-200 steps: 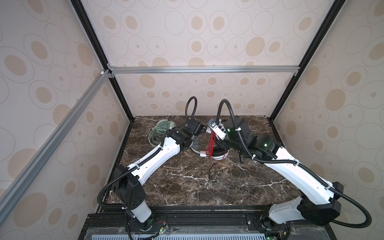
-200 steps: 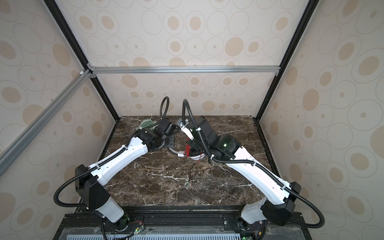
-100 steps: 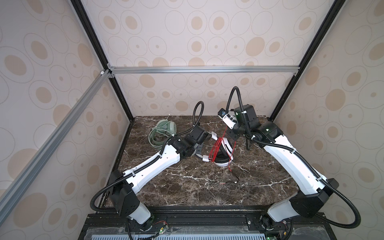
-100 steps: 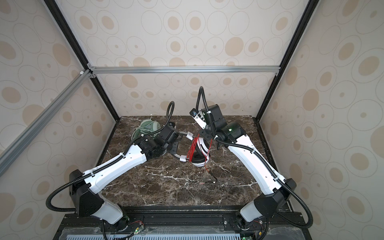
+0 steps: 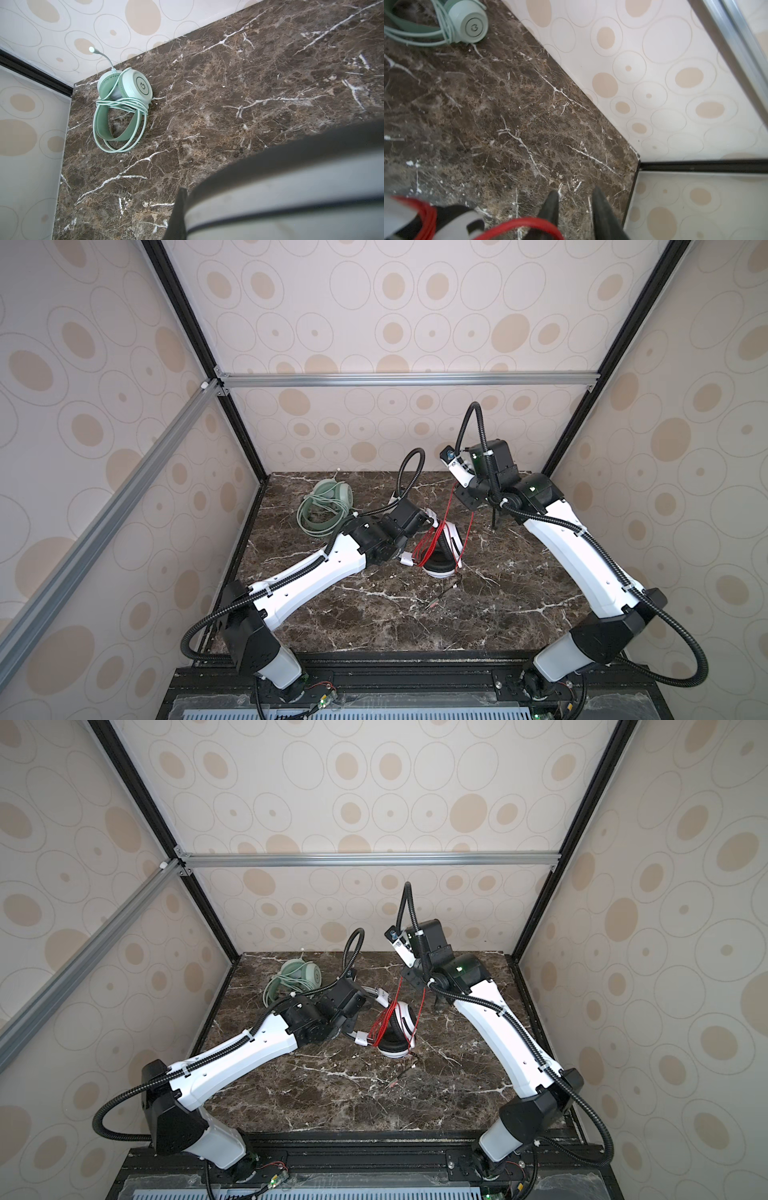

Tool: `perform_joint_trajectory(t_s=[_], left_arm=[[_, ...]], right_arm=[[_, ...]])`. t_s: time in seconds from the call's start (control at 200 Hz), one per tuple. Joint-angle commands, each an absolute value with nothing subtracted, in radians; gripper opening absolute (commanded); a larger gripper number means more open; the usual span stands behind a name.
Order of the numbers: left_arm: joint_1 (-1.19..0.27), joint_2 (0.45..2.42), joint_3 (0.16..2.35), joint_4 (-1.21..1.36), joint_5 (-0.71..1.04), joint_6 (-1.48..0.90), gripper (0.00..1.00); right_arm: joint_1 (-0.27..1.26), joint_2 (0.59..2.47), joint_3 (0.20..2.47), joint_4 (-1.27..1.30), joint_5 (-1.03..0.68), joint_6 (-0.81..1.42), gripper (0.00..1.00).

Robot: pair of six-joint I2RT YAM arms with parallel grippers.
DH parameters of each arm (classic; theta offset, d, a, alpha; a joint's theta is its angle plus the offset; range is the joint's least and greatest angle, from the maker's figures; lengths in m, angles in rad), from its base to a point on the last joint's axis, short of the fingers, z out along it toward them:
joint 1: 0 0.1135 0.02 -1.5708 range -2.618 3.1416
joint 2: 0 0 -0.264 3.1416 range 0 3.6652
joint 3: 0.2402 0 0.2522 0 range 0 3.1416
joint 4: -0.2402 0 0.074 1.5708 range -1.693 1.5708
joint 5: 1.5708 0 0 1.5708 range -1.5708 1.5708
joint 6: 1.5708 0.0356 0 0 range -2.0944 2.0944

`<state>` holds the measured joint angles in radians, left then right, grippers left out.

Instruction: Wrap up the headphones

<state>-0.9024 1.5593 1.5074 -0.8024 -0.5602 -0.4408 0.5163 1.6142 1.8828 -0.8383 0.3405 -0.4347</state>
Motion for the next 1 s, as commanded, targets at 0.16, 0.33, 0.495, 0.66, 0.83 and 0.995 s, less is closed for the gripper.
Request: perform_joint_trajectory(t_s=[0.16,0.33,0.495,0.66,0.83,0.995], left_arm=[[-0.949,1.468,1.472,-0.791,-0.506,-0.419,0.00],[-0.953,1.422,1.436,-0.792,-0.514,-0.422,0.00],[-0.952,1.490,1.493,-0.982,-0.804,-0.591,0.00],[-0.953,1.623,1.619,-1.205,-1.006,-0.772,0.00],[-0.953,1.722,1.705,-1.357,-1.123,-0.895,0.00],[-0.951,1.738,1.722,-1.356,-1.131,-0.914,0.00]], right_arm=[[0.455,1.695,1.939,-0.813,0.365,-0.404,0.58],[0.396,1.774,1.971,-0.844,0.428,-0.350,0.68],[0.369,1.706,1.894,-0.796,0.280,-0.256,0.67],[0.368,1.600,1.768,-0.694,0.073,-0.187,0.35],[0.369,1.516,1.695,-0.634,-0.058,-0.154,0.00],[0.370,1.429,1.621,-0.615,-0.204,-0.109,0.00]])
